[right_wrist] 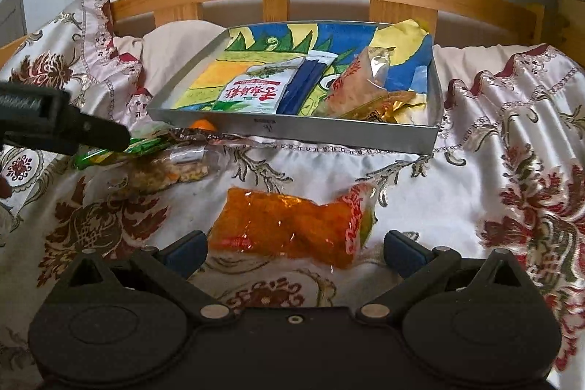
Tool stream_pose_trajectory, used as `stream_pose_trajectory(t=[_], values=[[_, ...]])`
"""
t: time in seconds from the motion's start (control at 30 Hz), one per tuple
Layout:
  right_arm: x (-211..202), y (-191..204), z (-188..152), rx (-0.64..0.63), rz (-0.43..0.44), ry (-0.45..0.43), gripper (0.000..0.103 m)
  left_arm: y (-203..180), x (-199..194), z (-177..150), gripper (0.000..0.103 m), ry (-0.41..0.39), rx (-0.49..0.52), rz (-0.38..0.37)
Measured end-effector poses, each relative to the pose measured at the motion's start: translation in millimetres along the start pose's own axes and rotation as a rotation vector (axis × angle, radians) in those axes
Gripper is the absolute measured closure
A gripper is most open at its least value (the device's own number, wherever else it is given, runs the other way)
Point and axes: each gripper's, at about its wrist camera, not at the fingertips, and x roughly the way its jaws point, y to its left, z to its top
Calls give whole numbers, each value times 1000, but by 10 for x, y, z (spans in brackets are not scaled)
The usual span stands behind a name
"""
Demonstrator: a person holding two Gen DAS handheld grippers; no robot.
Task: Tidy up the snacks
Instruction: 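Lower the left tool to the yellow-and-blue packet while the right tool lowers to the orange-snack bag, then close the left tool on the yellow-and-blue packet while the right tool closes on the orange-snack bag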
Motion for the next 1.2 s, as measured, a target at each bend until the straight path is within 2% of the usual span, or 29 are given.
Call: stream_pose_trajectory(t=[0.1, 0.3, 0.47, 0.57, 0.63, 0.77, 0.97, 1.03, 1.2], values=[[78, -19, 11, 12, 5, -11, 1, -9, 104, 65, 1, 10, 0, 0], [218, 35, 21, 18, 49, -15, 1, 3, 354, 153, 1, 96, 8, 22], [282, 112, 28, -12, 57, -24, 1, 170, 443, 160, 2, 107, -64, 15], [307, 130, 20, -19, 68, -32, 1, 272, 484, 175, 9, 126, -108, 5], [322, 121, 6, -17, 77, -39, 1, 330, 510, 191, 19, 152, -135, -11], [322, 114, -1, -9, 80, -40, 1, 373, 567, 212, 21, 184, -176, -45], [313, 171, -2, -34, 75, -45, 1, 298, 652, 252, 22, 226, -136, -52], [317, 200, -2, -46, 76, -46, 1, 293, 653, 247, 35, 224, -142, -57], [346, 291, 4, -92, 73, -46, 1, 324, 594, 211, 42, 223, -155, -63]])
